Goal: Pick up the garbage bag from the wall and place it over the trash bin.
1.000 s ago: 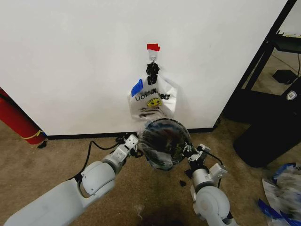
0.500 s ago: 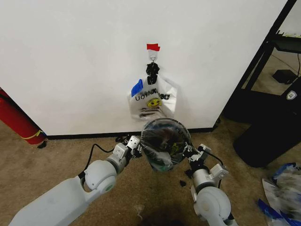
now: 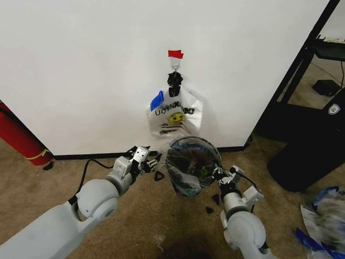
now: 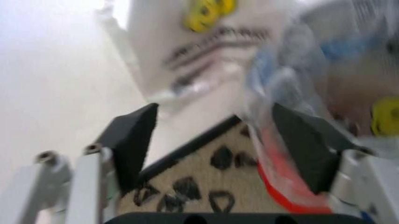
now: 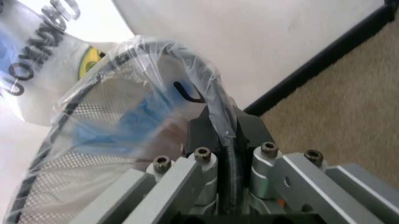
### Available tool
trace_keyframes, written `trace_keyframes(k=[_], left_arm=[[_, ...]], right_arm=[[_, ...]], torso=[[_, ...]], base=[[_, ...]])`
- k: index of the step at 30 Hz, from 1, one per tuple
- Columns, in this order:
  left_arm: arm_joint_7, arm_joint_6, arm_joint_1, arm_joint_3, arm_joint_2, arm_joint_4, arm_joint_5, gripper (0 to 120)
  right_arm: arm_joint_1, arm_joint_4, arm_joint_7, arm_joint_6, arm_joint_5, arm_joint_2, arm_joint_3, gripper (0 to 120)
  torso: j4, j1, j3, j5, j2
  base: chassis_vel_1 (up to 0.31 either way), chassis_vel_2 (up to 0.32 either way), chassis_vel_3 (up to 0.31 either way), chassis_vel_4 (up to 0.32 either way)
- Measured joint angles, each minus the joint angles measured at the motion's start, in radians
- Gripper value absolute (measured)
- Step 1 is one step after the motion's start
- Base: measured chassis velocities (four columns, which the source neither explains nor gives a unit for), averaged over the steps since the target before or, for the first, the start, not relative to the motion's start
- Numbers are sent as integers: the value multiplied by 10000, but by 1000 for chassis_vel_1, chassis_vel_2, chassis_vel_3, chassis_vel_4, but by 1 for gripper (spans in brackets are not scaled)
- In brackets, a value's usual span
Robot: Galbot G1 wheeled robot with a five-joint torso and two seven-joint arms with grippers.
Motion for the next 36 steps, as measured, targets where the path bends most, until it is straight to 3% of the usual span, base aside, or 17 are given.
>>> trace_keyframes(k=[4,5,8,10,11,13,17,24,32,36], left_arm=[[-199,-2041,813,-666,-421,-48,-616,95],[-199,-2041,813,-666,-421,-48,-616,95],[-43,-3032,1544,-1314,-801,-61,-1542,100],[116,-3701,2559,-2394,-1218,-115,-1808,100],[116,-3701,2559,-2394,-1218,-115,-1808,100],[225,-4330,3418,-3366,-1634,-63,-1644,100],[440,-5444,4664,-4956,-2280,94,-850,100],[781,-6794,6851,-6787,-3256,-410,127,100],[902,-7423,7783,-6999,-4280,-1031,761,100],[864,-7424,7765,-6756,-4403,-1117,923,100]], right_arm=[[-103,-39,10,-204,685,48,143,1],[-103,-39,10,-204,685,48,143,1],[-201,-183,-87,-325,922,94,228,1],[-68,-397,-170,-471,1040,68,75,1],[-68,-397,-170,-471,1040,68,75,1],[95,-557,-227,-631,1118,7,-128,1],[275,-775,-333,-829,1119,-107,-429,1],[386,-1084,-580,-972,1048,-251,-790,1],[486,-1398,-757,-1013,755,-288,-1102,1],[489,-1566,-801,-1048,697,-309,-1148,1]], torso=[[3,0,0,-2,0],[3,0,0,-2,0],[-11,0,0,0,0],[2,-1,-1,3,0],[2,-1,-1,3,0],[12,-1,0,0,0],[-3,0,-1,0,0],[2,-1,-1,0,0],[1,-1,-1,2,1],[1,-1,0,1,0]], base=[[0,0,0,0],[0,0,0,0],[0,0,0,0],[0,0,0,0],[0,0,0,0],[0,0,0,0],[0,0,0,0],[0,0,0,0],[0,0,0,0],[0,0,0,0]])
